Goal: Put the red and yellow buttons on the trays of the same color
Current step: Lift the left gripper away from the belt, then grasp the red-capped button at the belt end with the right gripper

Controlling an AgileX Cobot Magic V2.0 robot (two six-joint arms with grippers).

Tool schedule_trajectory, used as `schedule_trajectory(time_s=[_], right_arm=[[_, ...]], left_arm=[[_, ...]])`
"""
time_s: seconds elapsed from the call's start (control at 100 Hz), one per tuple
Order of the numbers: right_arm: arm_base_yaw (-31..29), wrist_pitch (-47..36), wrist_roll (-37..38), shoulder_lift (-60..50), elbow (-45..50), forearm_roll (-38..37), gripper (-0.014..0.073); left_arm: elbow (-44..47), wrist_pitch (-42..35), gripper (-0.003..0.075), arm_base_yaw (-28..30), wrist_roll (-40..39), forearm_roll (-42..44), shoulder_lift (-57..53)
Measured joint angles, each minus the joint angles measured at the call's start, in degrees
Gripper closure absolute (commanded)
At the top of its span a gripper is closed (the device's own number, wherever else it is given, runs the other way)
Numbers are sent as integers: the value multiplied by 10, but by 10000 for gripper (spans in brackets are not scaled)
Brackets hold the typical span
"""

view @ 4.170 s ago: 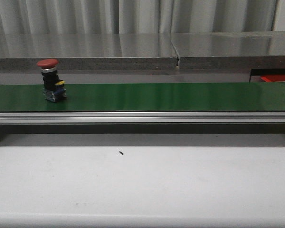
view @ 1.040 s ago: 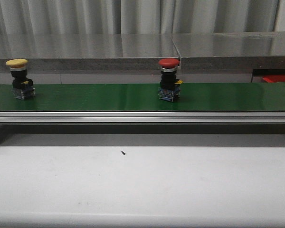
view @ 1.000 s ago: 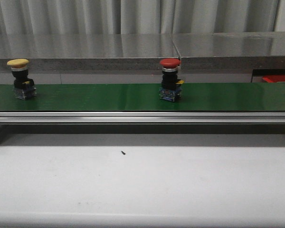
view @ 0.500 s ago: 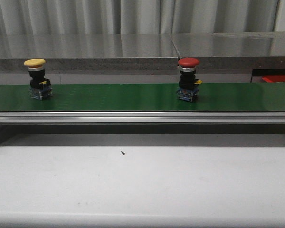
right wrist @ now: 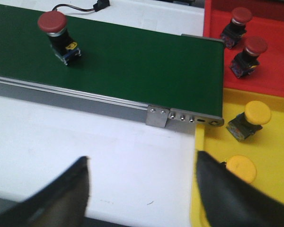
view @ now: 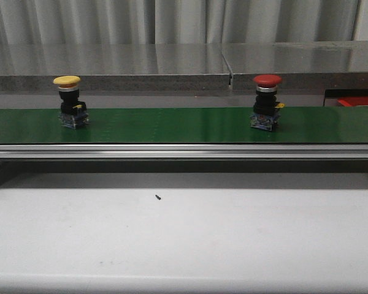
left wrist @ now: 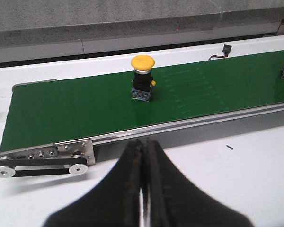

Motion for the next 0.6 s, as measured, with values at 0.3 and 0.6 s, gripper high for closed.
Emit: schedule_trajectory(time_s=[0.3,0.6], right_arm=[[1,3,0,75,-12,33,-41],[41,-32,-8,284,-86,34,-41]], left_arm=[[0,-2,739,0,0,2,0],[0,-2,739,0,0,3,0]])
